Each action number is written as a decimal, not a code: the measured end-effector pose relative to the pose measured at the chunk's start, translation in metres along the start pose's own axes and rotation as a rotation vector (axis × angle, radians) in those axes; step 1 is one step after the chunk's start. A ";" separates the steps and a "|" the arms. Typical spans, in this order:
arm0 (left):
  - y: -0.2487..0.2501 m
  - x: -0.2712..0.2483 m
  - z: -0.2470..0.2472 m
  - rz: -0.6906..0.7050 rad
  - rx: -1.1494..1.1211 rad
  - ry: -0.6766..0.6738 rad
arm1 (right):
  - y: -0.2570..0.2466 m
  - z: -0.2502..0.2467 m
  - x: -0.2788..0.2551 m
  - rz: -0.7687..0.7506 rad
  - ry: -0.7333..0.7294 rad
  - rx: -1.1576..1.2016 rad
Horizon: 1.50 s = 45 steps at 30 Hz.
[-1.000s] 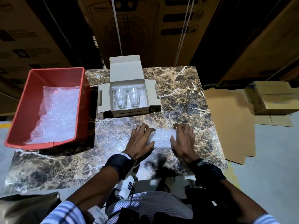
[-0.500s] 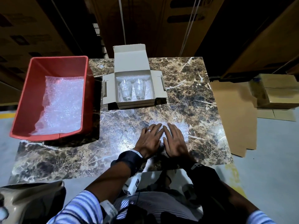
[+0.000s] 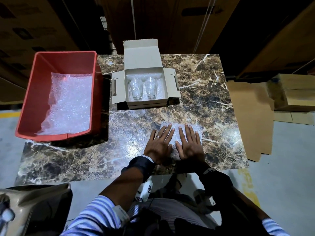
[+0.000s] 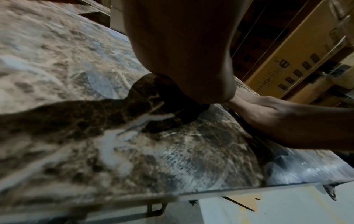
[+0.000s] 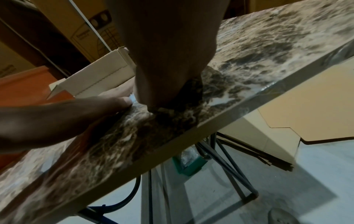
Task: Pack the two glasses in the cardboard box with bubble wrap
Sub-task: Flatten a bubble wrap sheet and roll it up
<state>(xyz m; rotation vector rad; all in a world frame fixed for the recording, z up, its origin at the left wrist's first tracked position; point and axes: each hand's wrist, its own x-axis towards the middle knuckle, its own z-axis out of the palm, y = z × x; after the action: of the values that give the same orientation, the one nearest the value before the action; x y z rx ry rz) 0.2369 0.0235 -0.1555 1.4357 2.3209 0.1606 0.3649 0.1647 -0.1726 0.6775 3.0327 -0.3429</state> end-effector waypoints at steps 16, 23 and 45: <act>-0.032 -0.013 -0.005 0.032 0.030 0.030 | 0.037 -0.009 -0.010 0.063 -0.120 -0.021; -0.028 -0.011 -0.029 0.085 -0.075 0.129 | 0.039 -0.041 -0.002 -0.066 -0.060 0.025; -0.009 0.019 -0.034 0.242 0.106 0.112 | 0.040 -0.057 0.007 -0.211 -0.181 0.077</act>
<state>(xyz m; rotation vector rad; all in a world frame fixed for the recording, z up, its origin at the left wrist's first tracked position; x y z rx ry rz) 0.2086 0.0402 -0.1328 1.8017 2.2652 0.1935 0.3775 0.2150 -0.1259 0.3092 2.9328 -0.4990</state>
